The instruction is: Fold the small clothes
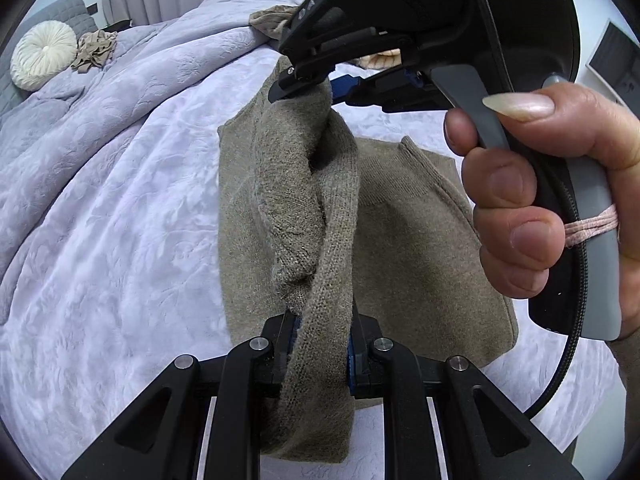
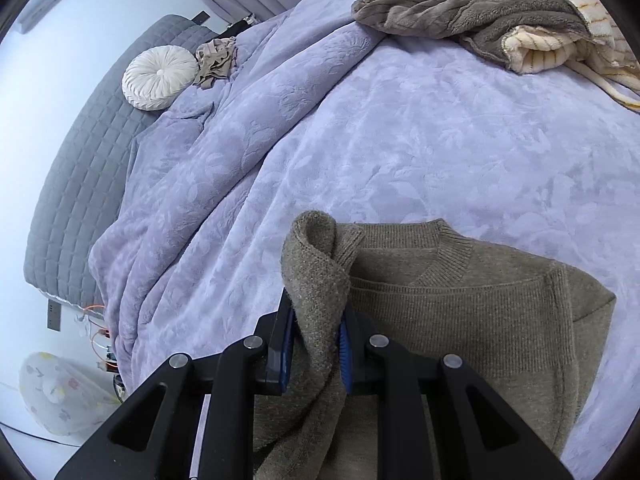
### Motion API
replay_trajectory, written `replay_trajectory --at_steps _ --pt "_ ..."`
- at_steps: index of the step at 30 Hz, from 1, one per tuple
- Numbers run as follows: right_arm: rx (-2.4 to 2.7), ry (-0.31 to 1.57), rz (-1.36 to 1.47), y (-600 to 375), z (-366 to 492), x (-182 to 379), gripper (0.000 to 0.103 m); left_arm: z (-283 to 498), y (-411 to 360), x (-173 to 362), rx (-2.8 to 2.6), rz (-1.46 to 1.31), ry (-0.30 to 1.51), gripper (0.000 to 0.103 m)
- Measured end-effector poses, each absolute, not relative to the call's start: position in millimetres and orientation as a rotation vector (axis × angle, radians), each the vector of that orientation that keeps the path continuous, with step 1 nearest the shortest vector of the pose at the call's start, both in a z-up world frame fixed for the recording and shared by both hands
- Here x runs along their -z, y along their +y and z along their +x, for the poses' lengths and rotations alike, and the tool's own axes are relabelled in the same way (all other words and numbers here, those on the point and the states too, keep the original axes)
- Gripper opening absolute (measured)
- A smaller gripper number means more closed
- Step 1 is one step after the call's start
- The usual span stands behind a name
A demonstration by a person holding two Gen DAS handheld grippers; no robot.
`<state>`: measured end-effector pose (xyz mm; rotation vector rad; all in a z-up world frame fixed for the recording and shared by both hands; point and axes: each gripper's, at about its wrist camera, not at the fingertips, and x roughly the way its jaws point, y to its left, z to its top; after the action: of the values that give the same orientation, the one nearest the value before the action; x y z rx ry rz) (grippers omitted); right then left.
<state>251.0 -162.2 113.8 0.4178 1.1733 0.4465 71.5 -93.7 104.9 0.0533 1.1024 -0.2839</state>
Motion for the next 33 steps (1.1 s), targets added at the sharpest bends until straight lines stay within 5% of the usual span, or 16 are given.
replay_trajectory --at_steps 33 --pt "-0.446 1.116 0.455 -265 233 -106 0.020 60 -219 -88 0.200 0.280 1.114 0.019"
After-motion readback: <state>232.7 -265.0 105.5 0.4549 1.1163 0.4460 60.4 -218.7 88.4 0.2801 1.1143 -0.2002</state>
